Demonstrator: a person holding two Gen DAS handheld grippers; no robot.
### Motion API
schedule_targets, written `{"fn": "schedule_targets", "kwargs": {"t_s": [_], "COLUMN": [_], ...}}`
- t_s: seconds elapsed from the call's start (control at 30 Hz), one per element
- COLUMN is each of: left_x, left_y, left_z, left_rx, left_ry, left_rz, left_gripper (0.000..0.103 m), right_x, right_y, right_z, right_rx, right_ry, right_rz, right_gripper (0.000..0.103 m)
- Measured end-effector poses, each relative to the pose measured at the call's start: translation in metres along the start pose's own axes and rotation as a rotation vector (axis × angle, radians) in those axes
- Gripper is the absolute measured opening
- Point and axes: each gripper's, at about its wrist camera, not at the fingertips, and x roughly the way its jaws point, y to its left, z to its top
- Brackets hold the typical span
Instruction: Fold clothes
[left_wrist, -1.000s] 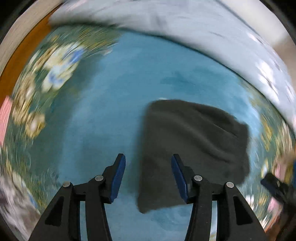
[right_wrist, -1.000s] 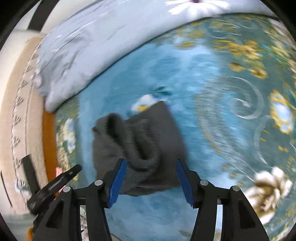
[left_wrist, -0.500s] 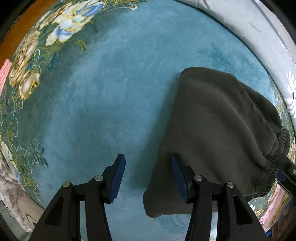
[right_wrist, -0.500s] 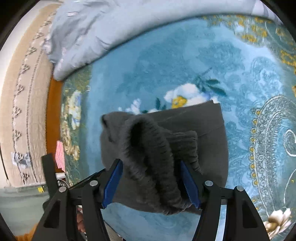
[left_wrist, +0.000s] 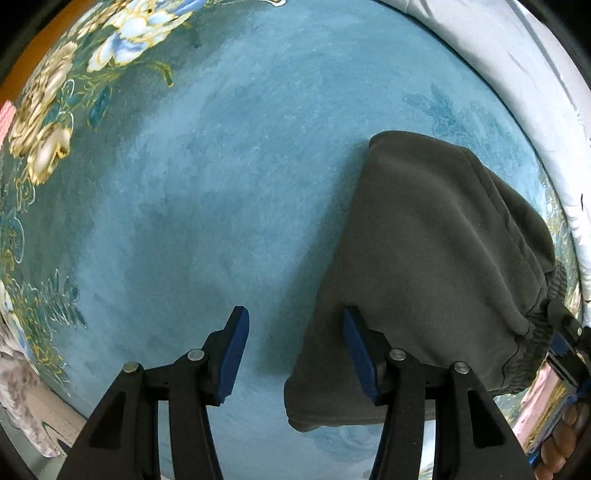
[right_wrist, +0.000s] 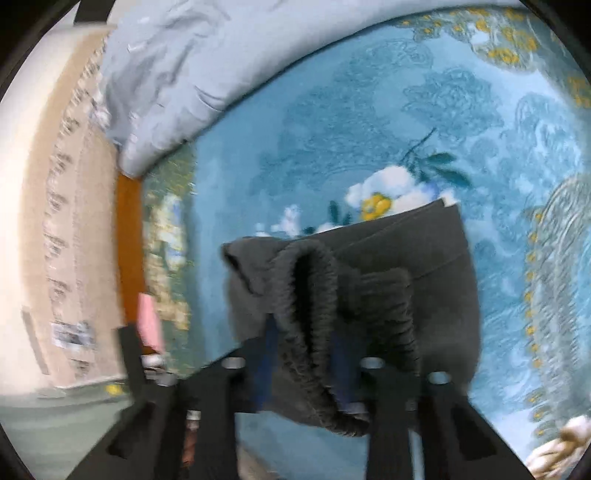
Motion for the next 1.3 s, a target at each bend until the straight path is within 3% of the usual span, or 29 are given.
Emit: {"fn": "schedule_targets", "kwargs": {"t_s": [0.1, 0.17, 0.37, 0.53, 0.67, 0.77, 0.87, 1.0, 1.2, 1.3], "left_x": [-0.001, -0.003, 0.001, 0.012, 0.017, 0.019, 0.023, 0.027, 0.031, 0.033], "left_y": [-0.001, -0.005, -0.024, -0.04, -0.046, -0.049, -0.051, -0.054, -0.062, -0.066], "left_z": [-0.004, -0.008, -0.018, -0.022, -0.022, -0.022, -0.023, -0.024, -0.025, -0.026], "left_rx": [0.0, 0.011, 0.076, 0.088, 0.086, 0.093, 0.085, 0.053, 0.057, 0.058], "left_ry": [0.013, 0.022, 0.053, 0.081, 0.089, 0.088, 0.091, 0.097, 0.101, 0.103], "left_rz": [-0.037, -0.076, -0.113, -0.081, -0.07, -0.064, -0.065, -0.068, -0.058, -0.051], "left_gripper": [0.054, 0.054, 0.055, 0.055, 0.055, 0.055, 0.055, 0.056, 0.057, 0.06], "right_x": [-0.017, -0.027, -0.028, -0.02, -0.026, -0.042, -0.054, -0.045, -0.031, -0.019], "right_y": [0.001, -0.011, -0.068, -0.071, -0.066, -0.067, -0.083, -0.096, -0.103, -0.103], "right_z": [-0.012, -0.019, -0.029, -0.022, -0.021, -0.029, -0.038, -0.037, -0.017, -0.012], "right_rx": [-0.021, -0.002, 0.152, 0.165, 0.138, 0.114, 0.137, 0.172, 0.222, 0.239], "right_ry": [-0.009, -0.023, -0.05, -0.063, -0.07, -0.102, -0.109, -0.071, -0.129, -0.076], "right_rz": [0.109, 0.116, -0.011, -0.076, -0.095, -0.1, -0.062, 0.006, 0.13, 0.173], "right_gripper": [0.015, 0.015, 0.015, 0.018, 0.028, 0.055, 0.068, 0.079, 0.086, 0.088]}}
